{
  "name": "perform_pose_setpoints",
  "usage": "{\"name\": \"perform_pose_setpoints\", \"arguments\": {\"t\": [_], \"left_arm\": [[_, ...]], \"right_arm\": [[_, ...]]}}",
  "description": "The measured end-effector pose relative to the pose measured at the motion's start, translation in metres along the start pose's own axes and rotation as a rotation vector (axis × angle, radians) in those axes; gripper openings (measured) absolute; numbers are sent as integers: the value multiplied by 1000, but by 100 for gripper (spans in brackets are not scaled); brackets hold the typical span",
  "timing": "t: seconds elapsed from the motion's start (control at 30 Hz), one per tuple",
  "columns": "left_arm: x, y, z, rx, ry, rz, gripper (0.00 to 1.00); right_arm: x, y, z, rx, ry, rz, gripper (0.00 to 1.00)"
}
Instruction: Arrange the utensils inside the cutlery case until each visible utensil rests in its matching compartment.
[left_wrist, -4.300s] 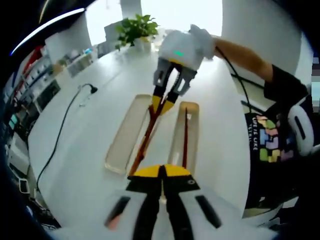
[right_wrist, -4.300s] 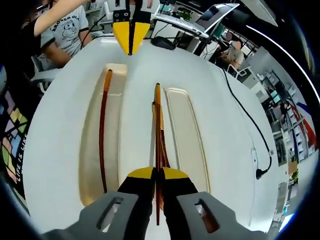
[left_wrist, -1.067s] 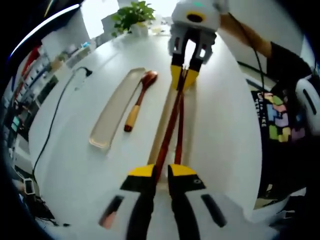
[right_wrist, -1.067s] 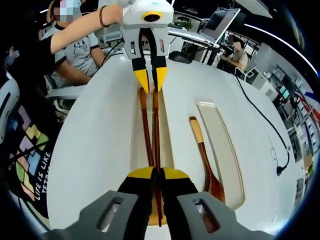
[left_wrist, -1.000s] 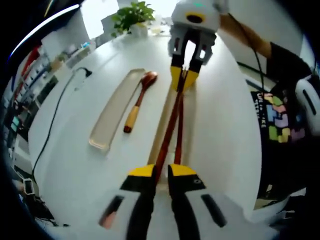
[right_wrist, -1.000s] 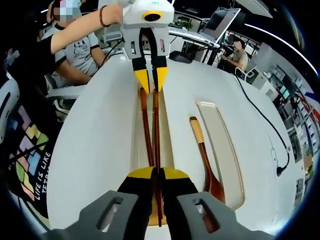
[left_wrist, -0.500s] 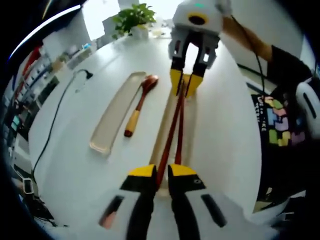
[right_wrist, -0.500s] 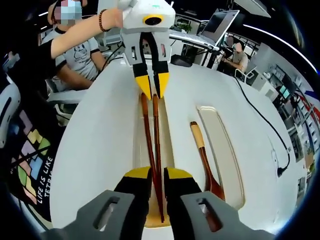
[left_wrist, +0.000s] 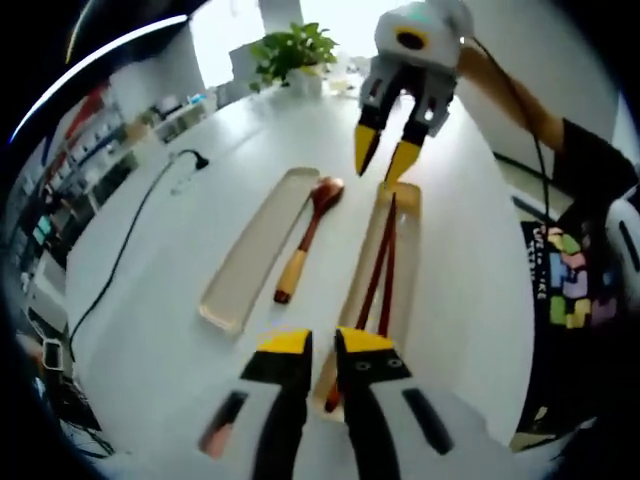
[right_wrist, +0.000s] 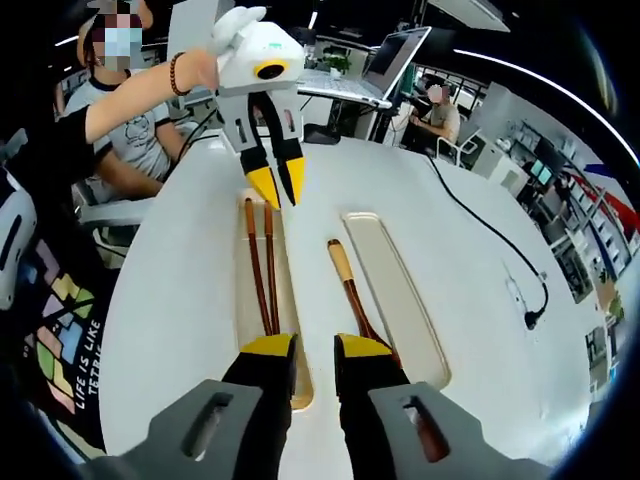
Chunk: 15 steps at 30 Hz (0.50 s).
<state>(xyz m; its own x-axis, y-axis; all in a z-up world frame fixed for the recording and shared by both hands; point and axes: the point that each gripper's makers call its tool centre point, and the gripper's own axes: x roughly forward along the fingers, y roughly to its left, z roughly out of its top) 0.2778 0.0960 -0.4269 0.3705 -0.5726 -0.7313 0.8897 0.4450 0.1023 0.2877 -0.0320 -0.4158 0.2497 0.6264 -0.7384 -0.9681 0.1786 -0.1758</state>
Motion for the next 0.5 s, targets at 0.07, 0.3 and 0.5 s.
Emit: {"name": "perform_pose_setpoints", "arguments": {"t": [0.07,0.3,0.5], "left_arm": [[2,4,5,-12,-11,15,10],[14,19,22,-19,-18,79,11],[28,25,24,12,20,100,12]], "right_arm": [[-2,-7,-6,30,2,-17,15],[-10,-29,-27,97,5,-81,17],[-12,-42,-40,135,7,-109,19]]}}
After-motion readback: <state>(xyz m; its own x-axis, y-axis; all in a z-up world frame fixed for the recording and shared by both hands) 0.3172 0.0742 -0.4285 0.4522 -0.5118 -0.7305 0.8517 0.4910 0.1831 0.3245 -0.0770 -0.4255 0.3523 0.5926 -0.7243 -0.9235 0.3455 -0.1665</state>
